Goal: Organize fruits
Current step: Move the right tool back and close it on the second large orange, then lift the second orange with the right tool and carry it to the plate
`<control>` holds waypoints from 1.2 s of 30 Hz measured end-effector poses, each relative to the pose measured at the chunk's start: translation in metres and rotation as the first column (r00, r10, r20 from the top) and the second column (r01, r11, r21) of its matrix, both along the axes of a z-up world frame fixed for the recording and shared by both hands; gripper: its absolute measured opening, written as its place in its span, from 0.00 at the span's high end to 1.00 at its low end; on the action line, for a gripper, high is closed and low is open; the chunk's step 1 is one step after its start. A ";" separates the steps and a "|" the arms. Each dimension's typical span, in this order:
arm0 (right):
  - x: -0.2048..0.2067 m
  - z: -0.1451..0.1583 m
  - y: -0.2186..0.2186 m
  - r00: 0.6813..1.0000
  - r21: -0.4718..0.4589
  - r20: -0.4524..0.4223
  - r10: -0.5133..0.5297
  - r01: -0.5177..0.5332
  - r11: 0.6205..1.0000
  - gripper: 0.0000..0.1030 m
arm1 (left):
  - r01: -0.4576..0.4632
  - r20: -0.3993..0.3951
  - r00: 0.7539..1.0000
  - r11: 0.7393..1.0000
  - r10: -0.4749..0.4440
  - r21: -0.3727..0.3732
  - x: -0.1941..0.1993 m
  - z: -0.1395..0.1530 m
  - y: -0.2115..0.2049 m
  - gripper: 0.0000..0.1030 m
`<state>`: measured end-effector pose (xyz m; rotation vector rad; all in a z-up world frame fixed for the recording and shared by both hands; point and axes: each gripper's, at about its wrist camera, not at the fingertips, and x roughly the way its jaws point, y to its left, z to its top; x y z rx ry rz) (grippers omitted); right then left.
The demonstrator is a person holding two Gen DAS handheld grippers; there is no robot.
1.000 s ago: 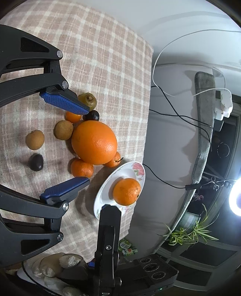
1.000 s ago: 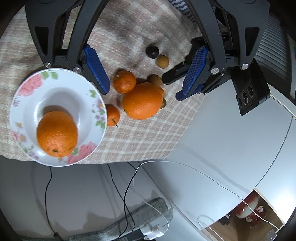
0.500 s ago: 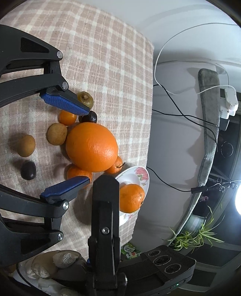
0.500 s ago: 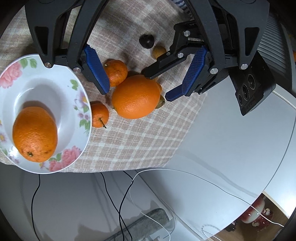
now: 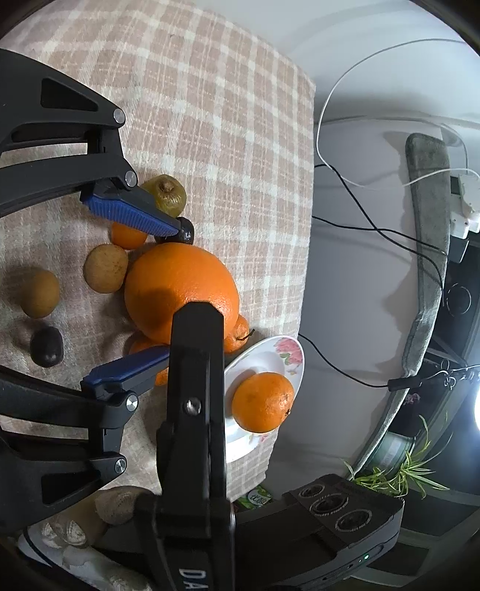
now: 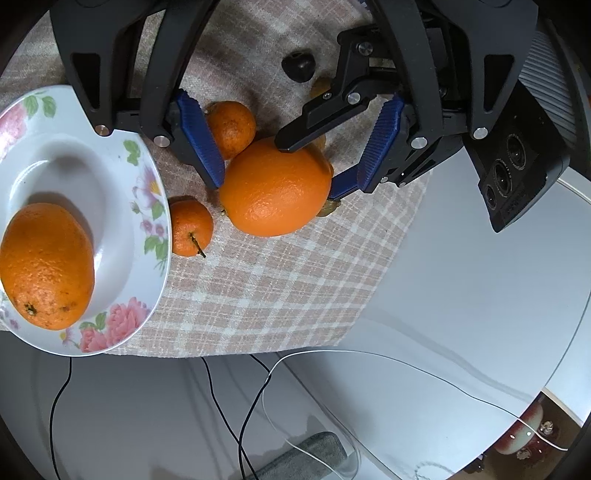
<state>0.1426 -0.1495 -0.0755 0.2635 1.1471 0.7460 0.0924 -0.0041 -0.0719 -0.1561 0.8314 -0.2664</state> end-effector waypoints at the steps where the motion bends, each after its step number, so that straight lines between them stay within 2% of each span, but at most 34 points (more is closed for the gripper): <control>1: 0.001 -0.001 0.000 1.000 -0.003 -0.001 0.001 -0.001 1.000 0.25 | 0.002 0.001 1.000 1.000 -0.002 0.001 0.000 0.000 0.000 0.41; 7: 0.005 -0.006 0.004 1.000 -0.029 -0.004 0.003 -0.003 1.000 0.25 | 0.015 0.004 1.000 1.000 -0.015 0.011 0.004 0.000 -0.004 0.42; 14: 0.007 -0.007 0.002 1.000 -0.058 -0.004 0.000 -0.001 0.998 0.34 | 0.017 0.016 1.000 1.000 -0.017 0.021 0.005 0.000 -0.005 0.43; 30: 0.006 -0.006 0.001 1.000 -0.047 0.006 -0.015 0.015 0.999 0.34 | 0.005 0.040 0.999 0.999 -0.006 0.036 0.001 0.004 -0.006 0.44; 36: -0.002 0.008 -0.003 0.999 -0.030 0.039 -0.020 0.021 0.999 0.34 | 0.004 0.075 0.997 0.999 -0.008 0.047 -0.006 0.017 -0.010 0.45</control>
